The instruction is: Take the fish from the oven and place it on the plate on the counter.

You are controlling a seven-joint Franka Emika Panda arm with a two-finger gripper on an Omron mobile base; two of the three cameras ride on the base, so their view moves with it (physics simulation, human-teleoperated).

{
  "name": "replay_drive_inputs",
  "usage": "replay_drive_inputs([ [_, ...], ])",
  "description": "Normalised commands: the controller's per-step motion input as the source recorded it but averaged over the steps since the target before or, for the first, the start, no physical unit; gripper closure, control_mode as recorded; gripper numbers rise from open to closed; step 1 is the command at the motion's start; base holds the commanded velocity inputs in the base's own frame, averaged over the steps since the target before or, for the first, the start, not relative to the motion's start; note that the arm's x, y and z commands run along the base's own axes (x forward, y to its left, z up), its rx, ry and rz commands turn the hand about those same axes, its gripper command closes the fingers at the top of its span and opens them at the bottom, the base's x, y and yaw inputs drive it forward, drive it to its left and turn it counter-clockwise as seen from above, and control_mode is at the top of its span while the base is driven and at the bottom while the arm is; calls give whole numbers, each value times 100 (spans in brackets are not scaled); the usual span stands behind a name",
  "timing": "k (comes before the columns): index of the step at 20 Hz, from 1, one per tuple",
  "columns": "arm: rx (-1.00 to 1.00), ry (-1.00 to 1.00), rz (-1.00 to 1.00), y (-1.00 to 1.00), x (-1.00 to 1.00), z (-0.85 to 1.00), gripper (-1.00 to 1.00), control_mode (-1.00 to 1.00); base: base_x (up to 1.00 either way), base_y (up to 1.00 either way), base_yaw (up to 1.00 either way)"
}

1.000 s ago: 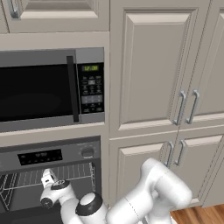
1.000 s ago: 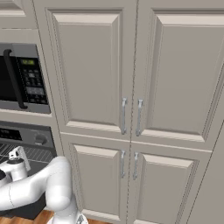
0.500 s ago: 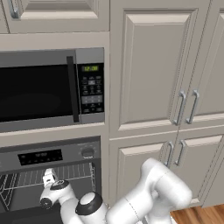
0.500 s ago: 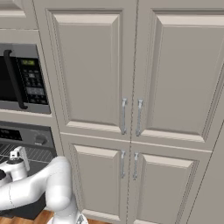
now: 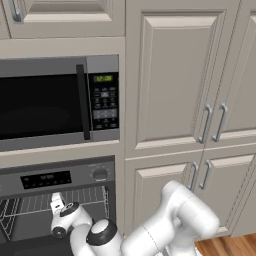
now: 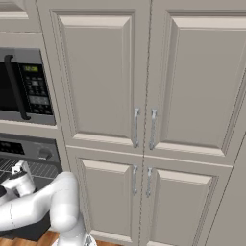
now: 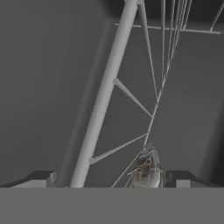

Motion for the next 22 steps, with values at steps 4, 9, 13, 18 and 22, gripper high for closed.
replay_drive_inputs([
  [4, 0, -34, 0, 9, 89, -56, -100, -100, 0, 0, 0],
  [9, 9, -28, -4, 0, 27, -88, -100, -100, 0, 0, 0],
  [13, 8, -16, -11, -4, -2, -100, -100, -100, 0, 0, 0],
  [18, 8, -42, -3, 0, 34, -66, -100, -100, 0, 0, 0],
  [22, 7, -35, -1, 2, 53, -39, -100, -100, 0, 0, 0],
])
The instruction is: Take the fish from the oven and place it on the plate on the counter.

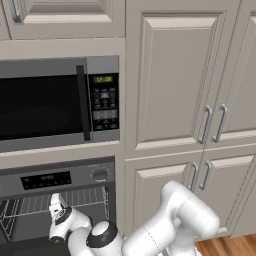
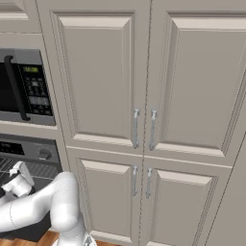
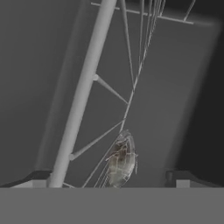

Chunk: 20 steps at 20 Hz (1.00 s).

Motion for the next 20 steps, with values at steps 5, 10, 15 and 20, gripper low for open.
replay_drive_inputs([
  [5, 0, -1, 0, 9, 1, -3, 100, -100, 0, 0, 0],
  [10, 0, 0, 0, 0, -5, -1, 100, -100, 0, 0, 0],
  [15, 0, 0, 0, 0, -32, -18, 100, -100, 0, 0, 0],
  [20, 0, 0, 0, 0, -62, -31, 100, -100, 0, 0, 0],
])
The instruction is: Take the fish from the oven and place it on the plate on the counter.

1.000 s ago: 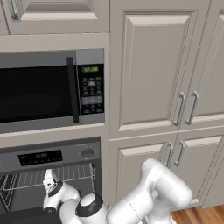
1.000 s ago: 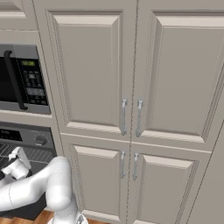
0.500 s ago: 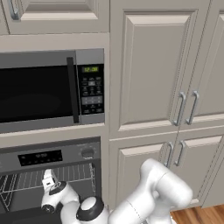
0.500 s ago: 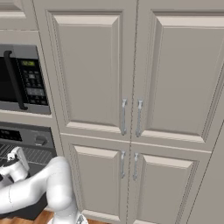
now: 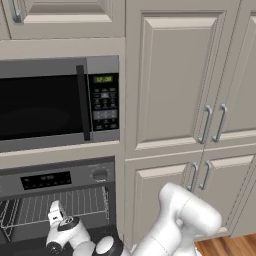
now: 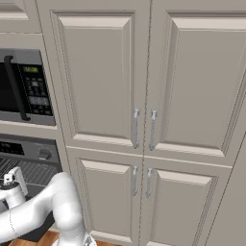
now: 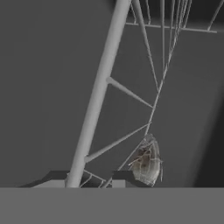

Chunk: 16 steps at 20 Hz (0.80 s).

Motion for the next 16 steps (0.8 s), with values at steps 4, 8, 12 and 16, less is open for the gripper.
replay_drive_inputs([
  [4, 0, 0, 0, 0, -73, -29, 100, -100, 0, 0, 0],
  [8, 0, 3, 0, 0, -75, -25, 100, -100, 0, 0, 0],
  [12, 0, 27, 1, 0, -58, -26, 100, -100, 0, 0, 0],
  [16, 0, 32, 1, 0, -58, -31, 100, -100, 0, 0, 0],
])
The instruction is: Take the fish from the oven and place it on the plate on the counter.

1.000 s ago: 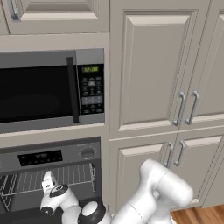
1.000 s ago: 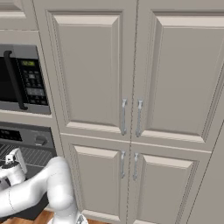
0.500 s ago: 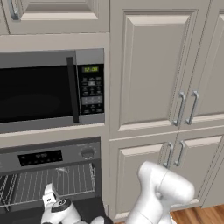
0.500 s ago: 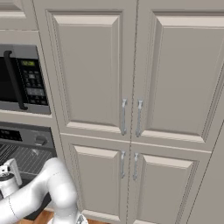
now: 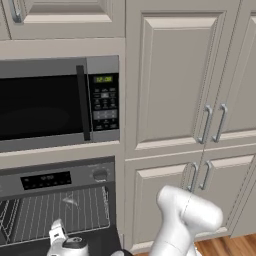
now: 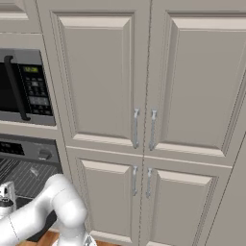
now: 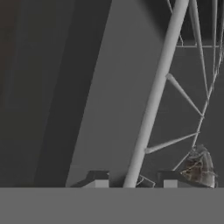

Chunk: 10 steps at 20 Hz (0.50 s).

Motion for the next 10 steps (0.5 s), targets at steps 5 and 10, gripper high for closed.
replay_drive_inputs([
  [5, 0, 37, 2, 0, -66, -17, 100, -100, 0, 0, 0],
  [10, 0, 38, 1, 0, -81, -25, 100, -100, 0, 0, 0],
])
